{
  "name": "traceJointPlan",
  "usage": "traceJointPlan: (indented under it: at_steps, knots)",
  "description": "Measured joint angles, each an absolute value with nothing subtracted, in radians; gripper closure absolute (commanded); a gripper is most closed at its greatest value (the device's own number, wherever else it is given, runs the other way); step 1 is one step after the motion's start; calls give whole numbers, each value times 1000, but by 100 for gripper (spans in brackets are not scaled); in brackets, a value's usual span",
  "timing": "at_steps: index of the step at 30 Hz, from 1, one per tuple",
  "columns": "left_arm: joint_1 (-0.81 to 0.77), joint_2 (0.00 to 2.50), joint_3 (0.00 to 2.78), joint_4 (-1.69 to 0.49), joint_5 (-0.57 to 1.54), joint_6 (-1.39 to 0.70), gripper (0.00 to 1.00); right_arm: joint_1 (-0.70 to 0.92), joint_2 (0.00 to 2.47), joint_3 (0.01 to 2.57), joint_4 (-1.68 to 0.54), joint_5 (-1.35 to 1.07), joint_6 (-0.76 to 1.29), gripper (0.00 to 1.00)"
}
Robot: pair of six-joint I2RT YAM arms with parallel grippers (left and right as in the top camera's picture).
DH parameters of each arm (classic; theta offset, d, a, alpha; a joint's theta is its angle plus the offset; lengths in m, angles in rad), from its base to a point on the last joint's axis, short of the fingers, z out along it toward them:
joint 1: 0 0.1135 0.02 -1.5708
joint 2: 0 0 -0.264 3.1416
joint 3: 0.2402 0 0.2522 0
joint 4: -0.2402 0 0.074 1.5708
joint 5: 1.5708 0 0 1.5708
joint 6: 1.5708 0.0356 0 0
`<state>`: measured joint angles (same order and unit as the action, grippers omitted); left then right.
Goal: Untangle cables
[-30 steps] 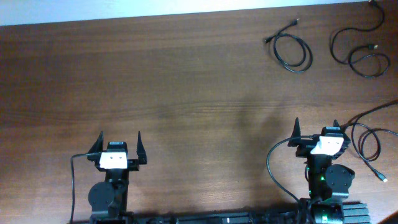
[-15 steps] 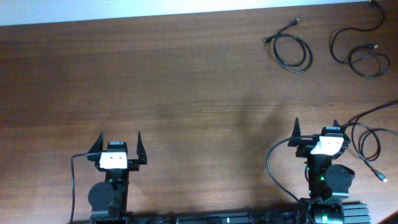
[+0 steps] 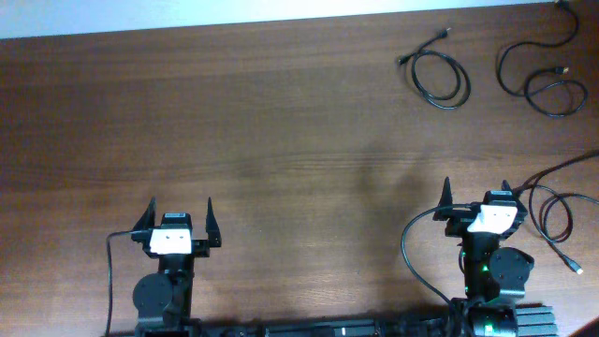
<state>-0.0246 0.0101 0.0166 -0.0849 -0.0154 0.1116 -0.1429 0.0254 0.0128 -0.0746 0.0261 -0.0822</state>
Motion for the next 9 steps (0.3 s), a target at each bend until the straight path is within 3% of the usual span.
traceJointPlan:
  at_steps: [9]
  knots:
    - [-25,10,17,-85,-15,112,1,-143,25,13,-75,26,-81,2]
